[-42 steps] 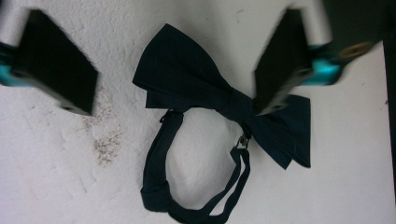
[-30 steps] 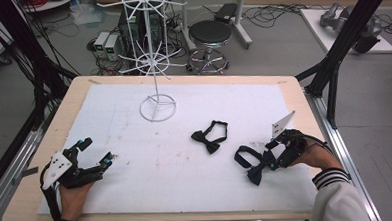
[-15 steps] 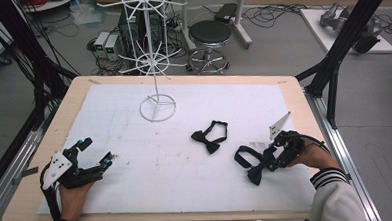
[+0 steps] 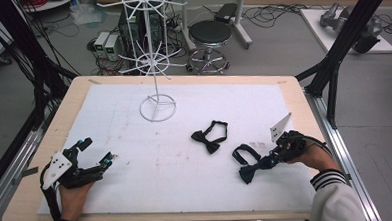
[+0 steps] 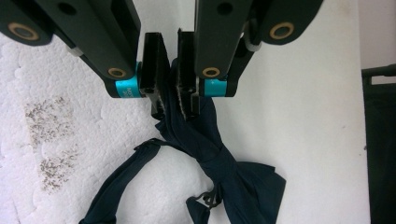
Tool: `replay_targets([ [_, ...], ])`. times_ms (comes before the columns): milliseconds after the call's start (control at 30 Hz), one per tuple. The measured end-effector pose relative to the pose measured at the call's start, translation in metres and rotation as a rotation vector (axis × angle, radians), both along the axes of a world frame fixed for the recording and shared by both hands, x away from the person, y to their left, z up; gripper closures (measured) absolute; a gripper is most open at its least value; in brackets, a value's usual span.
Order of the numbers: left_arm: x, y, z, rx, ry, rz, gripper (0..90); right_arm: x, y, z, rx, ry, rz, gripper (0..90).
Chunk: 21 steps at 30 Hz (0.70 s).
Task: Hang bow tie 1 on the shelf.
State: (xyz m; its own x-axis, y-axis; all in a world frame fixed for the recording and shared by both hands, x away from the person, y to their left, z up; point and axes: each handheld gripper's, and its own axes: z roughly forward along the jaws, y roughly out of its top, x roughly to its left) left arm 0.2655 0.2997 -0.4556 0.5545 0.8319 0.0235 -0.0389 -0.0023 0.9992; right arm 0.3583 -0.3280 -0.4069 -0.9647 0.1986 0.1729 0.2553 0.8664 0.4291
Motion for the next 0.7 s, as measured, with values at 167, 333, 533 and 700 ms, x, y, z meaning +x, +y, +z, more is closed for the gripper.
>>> replay_targets([
  [167,-0.0001,0.0001,0.0001,0.004,0.000,-0.001,12.1,-0.0003,-0.0011,0.0018,0.032,-0.022,-0.003,85.2],
  [333,-0.0003,0.0002,0.0001,0.008,0.000,-0.001,12.1,-0.0016,-0.0014,0.0031,0.045,-0.026,-0.006,85.1],
  [533,-0.0009,-0.0008,0.0002,0.016,-0.005,-0.001,12.1,-0.0025,-0.0008,0.0044,0.073,-0.029,-0.009,85.1],
  [700,-0.0006,-0.0006,0.0001,0.009,-0.004,0.002,12.1,-0.0040,-0.0008,0.0073,0.119,-0.059,-0.022,85.0],
])
